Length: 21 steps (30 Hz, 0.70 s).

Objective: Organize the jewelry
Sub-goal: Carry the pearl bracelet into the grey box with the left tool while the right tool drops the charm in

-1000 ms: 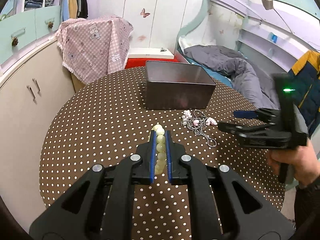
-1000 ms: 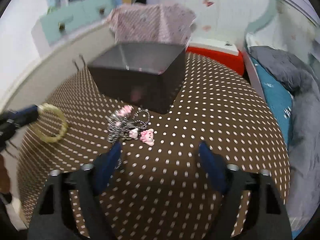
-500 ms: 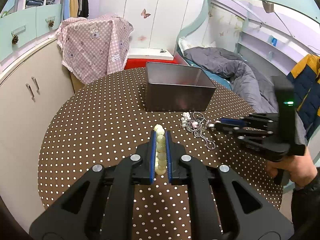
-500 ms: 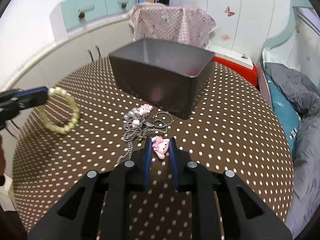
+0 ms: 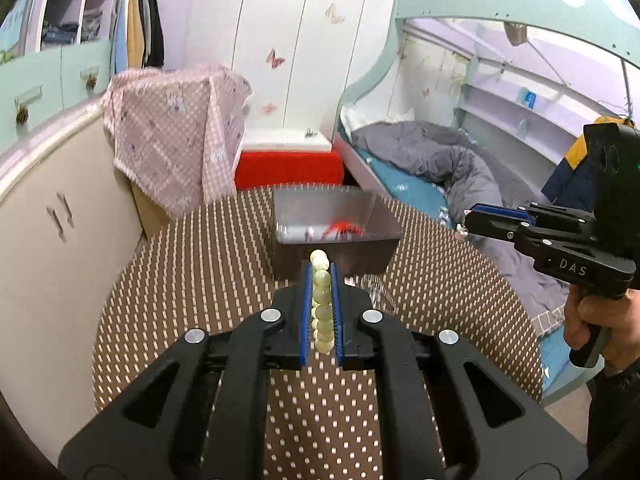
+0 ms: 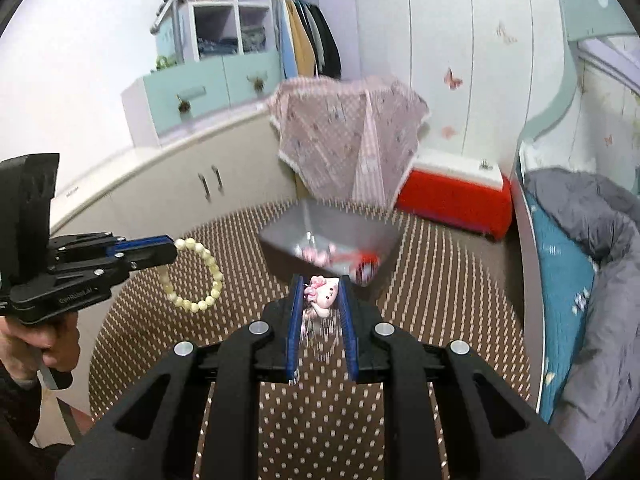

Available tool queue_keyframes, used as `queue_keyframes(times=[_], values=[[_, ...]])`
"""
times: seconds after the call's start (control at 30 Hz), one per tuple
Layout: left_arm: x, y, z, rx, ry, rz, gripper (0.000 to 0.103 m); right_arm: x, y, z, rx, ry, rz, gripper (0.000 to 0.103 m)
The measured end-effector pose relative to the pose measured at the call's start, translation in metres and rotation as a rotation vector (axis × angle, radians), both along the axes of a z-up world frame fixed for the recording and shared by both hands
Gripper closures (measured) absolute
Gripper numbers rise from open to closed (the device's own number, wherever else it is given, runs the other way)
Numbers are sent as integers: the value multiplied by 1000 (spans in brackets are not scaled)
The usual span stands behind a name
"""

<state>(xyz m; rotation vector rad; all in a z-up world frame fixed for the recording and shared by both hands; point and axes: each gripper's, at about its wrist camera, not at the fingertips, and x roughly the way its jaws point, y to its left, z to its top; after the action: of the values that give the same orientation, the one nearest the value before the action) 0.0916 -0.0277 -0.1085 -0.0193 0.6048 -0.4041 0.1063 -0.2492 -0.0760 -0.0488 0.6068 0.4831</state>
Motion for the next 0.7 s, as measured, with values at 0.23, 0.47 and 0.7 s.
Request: queue_keyframes(times=[0.23,0.47,0.7], values=[[32,-11,41,2,-74,-16,94,30,6,28,10,-56,8,87],[81,-28,53,-9,-48,-41,94,75,8,24,43,12,-7,87],[127,-44,37,-2,43,-54,93,115,14,5,55,101,-34,82]])
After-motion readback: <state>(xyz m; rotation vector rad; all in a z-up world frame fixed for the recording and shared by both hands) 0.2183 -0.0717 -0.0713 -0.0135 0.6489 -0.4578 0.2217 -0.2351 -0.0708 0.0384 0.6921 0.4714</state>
